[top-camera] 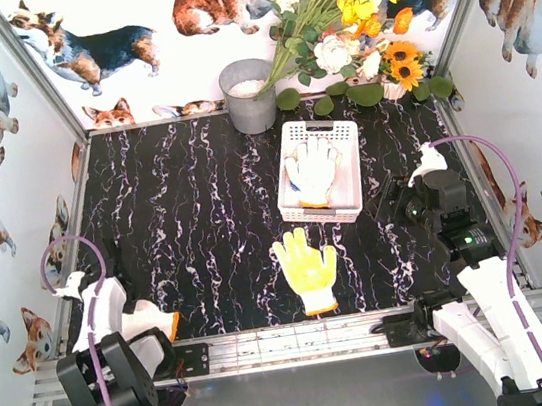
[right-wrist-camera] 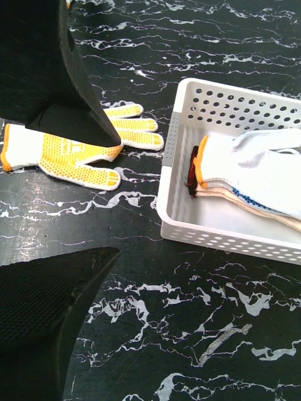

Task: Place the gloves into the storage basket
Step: Pick up the glove from the center of the board.

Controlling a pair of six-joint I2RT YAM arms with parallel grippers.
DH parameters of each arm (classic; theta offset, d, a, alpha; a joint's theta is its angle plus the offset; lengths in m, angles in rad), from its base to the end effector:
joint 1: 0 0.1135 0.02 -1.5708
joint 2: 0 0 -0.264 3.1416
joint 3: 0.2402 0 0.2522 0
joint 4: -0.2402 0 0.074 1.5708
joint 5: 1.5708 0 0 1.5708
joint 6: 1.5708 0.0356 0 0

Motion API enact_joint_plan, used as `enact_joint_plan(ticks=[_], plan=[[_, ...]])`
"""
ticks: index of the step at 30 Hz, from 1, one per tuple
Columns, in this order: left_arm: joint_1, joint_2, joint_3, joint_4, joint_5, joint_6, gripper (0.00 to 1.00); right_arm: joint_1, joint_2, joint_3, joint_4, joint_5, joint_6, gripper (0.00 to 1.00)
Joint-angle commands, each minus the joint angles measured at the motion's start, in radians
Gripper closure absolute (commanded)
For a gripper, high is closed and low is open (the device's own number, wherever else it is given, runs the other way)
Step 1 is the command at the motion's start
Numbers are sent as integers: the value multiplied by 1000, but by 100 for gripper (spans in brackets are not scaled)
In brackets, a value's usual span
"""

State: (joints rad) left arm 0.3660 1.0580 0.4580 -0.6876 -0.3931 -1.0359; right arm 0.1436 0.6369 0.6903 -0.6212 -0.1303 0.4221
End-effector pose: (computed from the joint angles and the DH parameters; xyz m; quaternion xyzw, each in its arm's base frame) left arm 0.1412 0.0687 0.1521 -0.6473 0.7242 0.1371 0.1943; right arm 0.1392 0.0248 0.2847 0.0905 0.8709 0.1887 0.4447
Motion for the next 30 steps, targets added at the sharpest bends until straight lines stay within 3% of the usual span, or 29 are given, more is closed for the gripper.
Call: enact_joint_plan(ticks=[1, 7, 18, 30], plan=[[14, 14, -66, 35, 92, 32, 92, 1, -2, 27, 49, 0, 14, 33], [-57, -14, -54, 89, 239, 102, 100, 1, 0, 18, 63, -21, 26, 33], [-558, 23, 114, 145, 256, 27, 100, 5, 59, 19, 142, -263, 66, 33], [-950, 127, 244, 468, 412, 66, 100, 120, 120, -33, 305, -328, 167, 33]])
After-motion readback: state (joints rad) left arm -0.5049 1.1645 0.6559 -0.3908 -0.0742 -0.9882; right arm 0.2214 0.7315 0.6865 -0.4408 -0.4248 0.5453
